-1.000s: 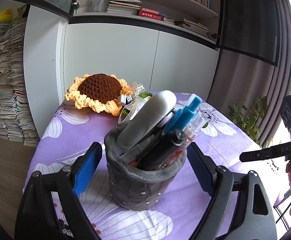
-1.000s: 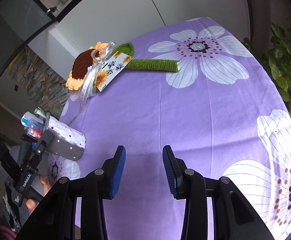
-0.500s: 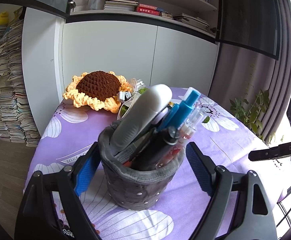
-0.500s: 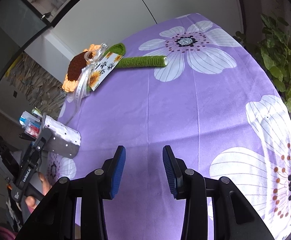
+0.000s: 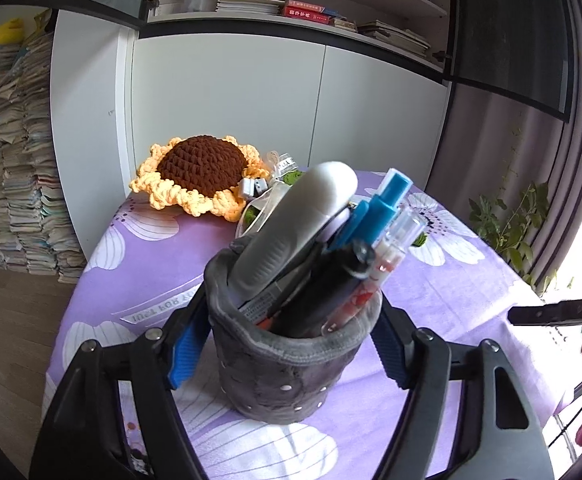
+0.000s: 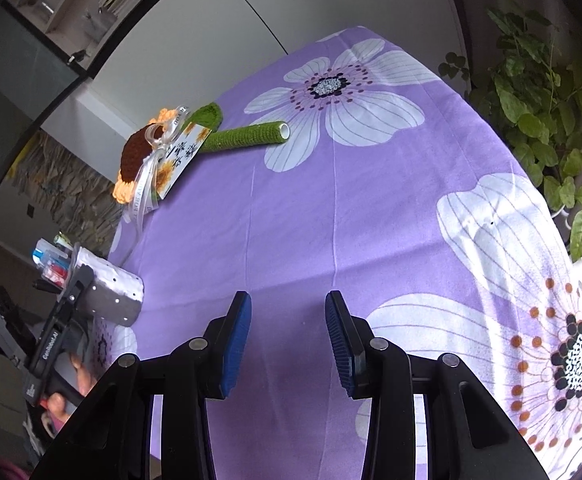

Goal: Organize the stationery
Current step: 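Open the right tool and withdraw it from the cup, then carry the grey cup with the left tool toward the sunflower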

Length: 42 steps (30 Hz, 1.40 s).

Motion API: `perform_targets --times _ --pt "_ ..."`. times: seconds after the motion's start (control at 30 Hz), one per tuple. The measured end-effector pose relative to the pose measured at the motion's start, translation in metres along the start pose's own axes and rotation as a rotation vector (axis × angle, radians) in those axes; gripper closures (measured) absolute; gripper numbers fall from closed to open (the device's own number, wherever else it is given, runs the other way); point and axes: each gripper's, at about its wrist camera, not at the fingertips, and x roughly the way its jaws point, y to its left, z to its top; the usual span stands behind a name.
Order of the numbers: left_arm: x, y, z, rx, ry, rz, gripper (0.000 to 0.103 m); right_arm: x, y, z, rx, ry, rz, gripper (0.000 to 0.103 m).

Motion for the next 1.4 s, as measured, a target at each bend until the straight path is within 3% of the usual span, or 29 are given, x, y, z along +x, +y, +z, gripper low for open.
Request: perform_targets --times 0.13,0.23,0.37,0.5,0.57,0.67,0.73,0.87,1.03,1.2,1.4 --pt "0.001 -0.018 0.008 0.036 -0.01 0.024 0.032 0.002 0.012 0.001 -0.115 -0.049 -0.115 0.064" --pt "0.003 -0.037 0.012 0.077 -0.012 0.017 0.033 0.006 0.024 -0.002 -0.214 -0.065 -0.144 0.064" --pt "0.008 -0.056 0.009 0.112 -0.003 0.009 0.033 0.013 0.026 -0.005 -0.235 -0.049 -0.088 0.064" --pt "0.005 -0.056 -0.005 0.075 -0.01 -0.021 0.034 0.022 0.026 0.0 -0.198 -0.016 -0.016 0.064" --pt "-0.001 -0.056 -0.008 0.065 -0.031 -0.031 0.034 0.027 0.042 0.006 -0.243 -0.005 0.04 0.064" --pt "-0.009 -0.055 -0.008 0.07 -0.053 -0.036 0.034 0.037 0.078 0.011 -0.395 -0.009 -0.017 0.064" --pt "-0.01 -0.054 -0.006 0.079 -0.059 -0.027 0.034 0.037 0.093 0.013 -0.436 -0.016 -0.01 0.064" --pt "-0.004 -0.047 -0.001 0.065 -0.046 -0.042 0.034 0.025 0.098 0.013 -0.444 -0.048 0.006 0.064" --pt "-0.002 -0.048 0.003 0.069 -0.051 -0.096 0.034 0.031 0.088 0.025 -0.385 -0.006 0.014 0.064" --pt "-0.006 -0.056 0.004 0.103 -0.059 -0.131 0.034 0.037 0.107 0.05 -0.442 0.031 0.06 0.064" --pt "-0.003 -0.063 0.002 0.134 -0.028 -0.153 0.034 0.042 0.121 0.051 -0.508 0.067 0.083 0.064"
